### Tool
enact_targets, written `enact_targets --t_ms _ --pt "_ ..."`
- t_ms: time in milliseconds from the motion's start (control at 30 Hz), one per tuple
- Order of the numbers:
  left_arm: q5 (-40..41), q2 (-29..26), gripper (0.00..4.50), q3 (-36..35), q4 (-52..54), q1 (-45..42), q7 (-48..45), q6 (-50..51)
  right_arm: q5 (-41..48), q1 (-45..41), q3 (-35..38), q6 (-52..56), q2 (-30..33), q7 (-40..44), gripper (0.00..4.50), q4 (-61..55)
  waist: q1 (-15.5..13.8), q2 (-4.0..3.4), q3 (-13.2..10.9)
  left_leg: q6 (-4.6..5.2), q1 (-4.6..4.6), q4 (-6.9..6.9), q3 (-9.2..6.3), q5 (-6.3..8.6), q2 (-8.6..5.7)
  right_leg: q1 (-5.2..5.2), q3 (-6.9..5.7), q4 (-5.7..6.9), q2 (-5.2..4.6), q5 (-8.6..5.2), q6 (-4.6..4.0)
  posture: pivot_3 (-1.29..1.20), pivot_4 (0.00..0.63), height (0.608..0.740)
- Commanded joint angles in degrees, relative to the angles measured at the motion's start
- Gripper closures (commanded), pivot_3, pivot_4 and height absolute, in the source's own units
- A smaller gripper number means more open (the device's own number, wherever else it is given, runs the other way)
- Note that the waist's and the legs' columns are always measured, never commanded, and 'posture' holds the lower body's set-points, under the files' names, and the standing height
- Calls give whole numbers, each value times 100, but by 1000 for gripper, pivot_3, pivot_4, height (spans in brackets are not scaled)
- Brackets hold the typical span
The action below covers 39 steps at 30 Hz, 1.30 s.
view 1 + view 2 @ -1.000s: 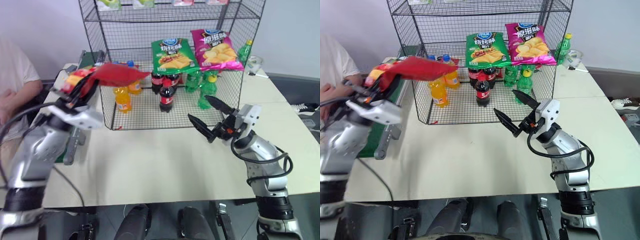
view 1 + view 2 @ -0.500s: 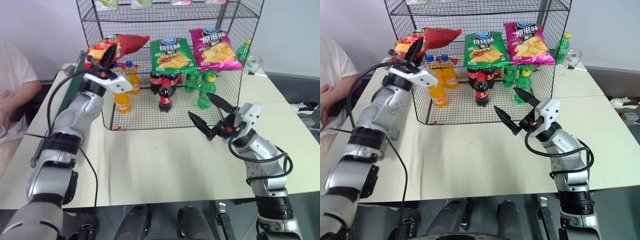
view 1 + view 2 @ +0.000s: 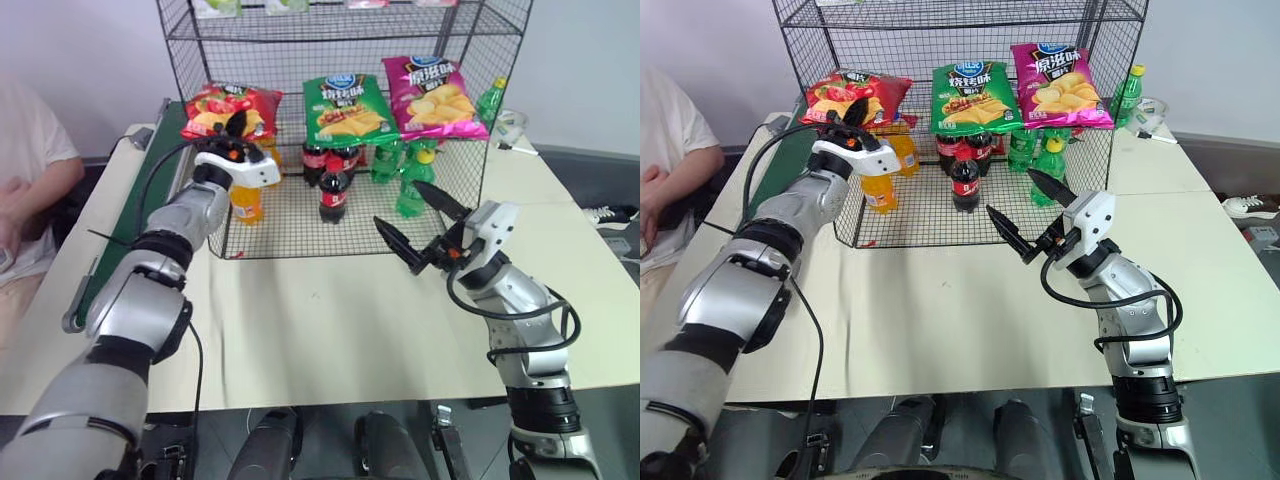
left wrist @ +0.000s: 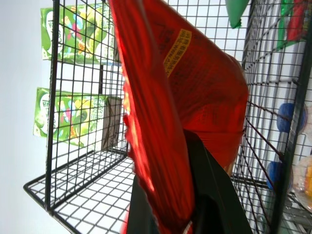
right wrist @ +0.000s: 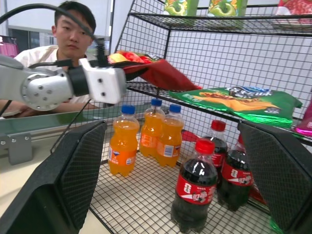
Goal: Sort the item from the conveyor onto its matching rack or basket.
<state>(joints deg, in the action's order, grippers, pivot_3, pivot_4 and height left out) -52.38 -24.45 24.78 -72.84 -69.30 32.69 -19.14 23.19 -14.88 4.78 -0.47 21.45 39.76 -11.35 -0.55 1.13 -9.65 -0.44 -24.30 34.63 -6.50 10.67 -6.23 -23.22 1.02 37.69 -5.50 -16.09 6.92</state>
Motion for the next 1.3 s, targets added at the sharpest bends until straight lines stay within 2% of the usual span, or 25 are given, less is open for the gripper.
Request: enact_targets --t_ms 33,433,533,767,900,1067,1100,1200,1300 --pt "122 69 4386 141 -58 -129 26 -231 2 -100 26 -110 -12 -34 0 -135 1 0 0 1 -2 7 0 1 0 0 0 3 0 0 1 0 150 740" --pt "564 90 4386 57 -268 -307 -409 -95 -31 -103 -17 -112 -3 26 0 -86 -2 1 0 5 -11 30 0 3 -2 -4 -2 20 0 -3 6 0 150 740" --pt "881 68 3573 -102 -204 -272 -639 -454 -21 -103 21 -107 29 46 0 -59 -5 0 0 5 -11 33 -1 4 -2 -4 -2 22 -1 -3 6 0 150 740" --pt "1042 -168 238 -82 141 -59 -791 -815 20 -46 19 -58 82 178 0 -72 -19 1 1 5 -8 45 -6 4 -5 8 -5 27 -2 -3 7 0 150 740" --pt "1273 -485 238 -211 796 405 -983 -1157 89 -28 41 -1 69 223 0 -92 -2 -2 3 5 -6 43 -6 4 -4 5 -2 29 -2 -3 7 0 150 740" --pt "1581 -834 238 -489 2090 1169 -1485 -1046 85 -32 42 -6 63 255 0 -56 -1 -2 3 5 -6 44 -6 4 -4 3 0 32 -2 -3 6 0 150 740" --pt "1655 -936 238 -579 2593 1446 -1655 -1004 87 -50 34 -9 60 269 0 -32 -2 -3 3 5 -6 43 -7 4 -4 2 0 32 -2 -3 6 0 150 740" --pt "2665 -1276 238 -1220 4647 2625 -2609 -886 93 -91 42 -12 83 316 0 18 67 -7 3 6 -7 37 -1 4 -3 -5 10 30 -4 -3 6 0 150 740" --pt "3384 -1451 238 -1584 6000 3471 -3428 -723 100 -55 85 -20 135 370 0 30 114 -7 3 6 -16 36 -4 4 -1 -15 14 30 -6 -3 4 0 150 740"
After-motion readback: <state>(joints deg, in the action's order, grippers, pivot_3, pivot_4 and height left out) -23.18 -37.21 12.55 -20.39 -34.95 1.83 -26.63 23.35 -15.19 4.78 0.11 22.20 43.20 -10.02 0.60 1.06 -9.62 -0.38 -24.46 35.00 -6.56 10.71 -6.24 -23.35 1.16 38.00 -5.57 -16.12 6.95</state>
